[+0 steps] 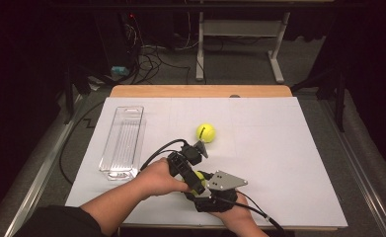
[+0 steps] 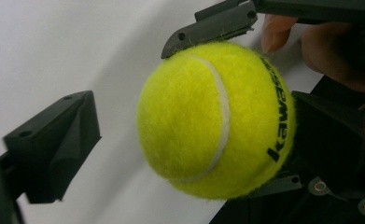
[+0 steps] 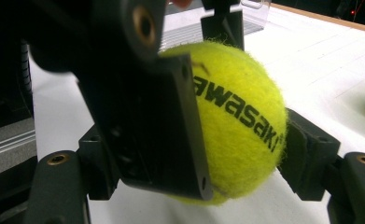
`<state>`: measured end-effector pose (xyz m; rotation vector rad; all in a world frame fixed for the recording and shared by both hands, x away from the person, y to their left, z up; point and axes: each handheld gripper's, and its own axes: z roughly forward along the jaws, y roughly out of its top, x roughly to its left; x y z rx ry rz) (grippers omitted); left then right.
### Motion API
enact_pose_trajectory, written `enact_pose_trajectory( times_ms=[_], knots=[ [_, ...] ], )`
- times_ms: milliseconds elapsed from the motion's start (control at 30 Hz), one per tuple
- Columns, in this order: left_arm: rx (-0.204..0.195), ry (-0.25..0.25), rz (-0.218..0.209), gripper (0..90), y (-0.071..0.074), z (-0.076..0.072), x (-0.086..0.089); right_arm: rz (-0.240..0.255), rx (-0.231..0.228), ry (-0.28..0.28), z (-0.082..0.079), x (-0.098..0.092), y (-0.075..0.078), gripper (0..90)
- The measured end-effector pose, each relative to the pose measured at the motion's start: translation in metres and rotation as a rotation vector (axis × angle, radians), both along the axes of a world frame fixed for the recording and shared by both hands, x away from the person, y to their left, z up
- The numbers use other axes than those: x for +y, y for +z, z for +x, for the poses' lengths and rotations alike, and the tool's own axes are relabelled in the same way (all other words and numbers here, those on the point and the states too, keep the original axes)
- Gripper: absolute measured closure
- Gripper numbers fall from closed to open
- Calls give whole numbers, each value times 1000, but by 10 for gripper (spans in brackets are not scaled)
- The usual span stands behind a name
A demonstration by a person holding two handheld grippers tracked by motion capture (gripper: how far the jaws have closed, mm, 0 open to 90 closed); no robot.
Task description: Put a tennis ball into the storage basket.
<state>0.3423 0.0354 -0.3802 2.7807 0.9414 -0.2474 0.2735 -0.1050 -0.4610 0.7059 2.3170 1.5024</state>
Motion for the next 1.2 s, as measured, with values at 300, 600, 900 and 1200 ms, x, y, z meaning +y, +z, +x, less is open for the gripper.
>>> enact_pose_trajectory(
  times_ms=[300,600,900,1200],
  knots=[
    [38,-7,-41,237,0,0,1,-8,-9,-6,1,-1,0,272],
    [28,-3,-28,266,0,0,0,-10,-6,-3,3,-1,-1,264],
    [7,12,-25,267,2,2,1,11,11,-14,6,-2,-3,31],
    [-15,38,0,267,5,7,10,5,6,-51,7,-10,-4,0]
  ],
)
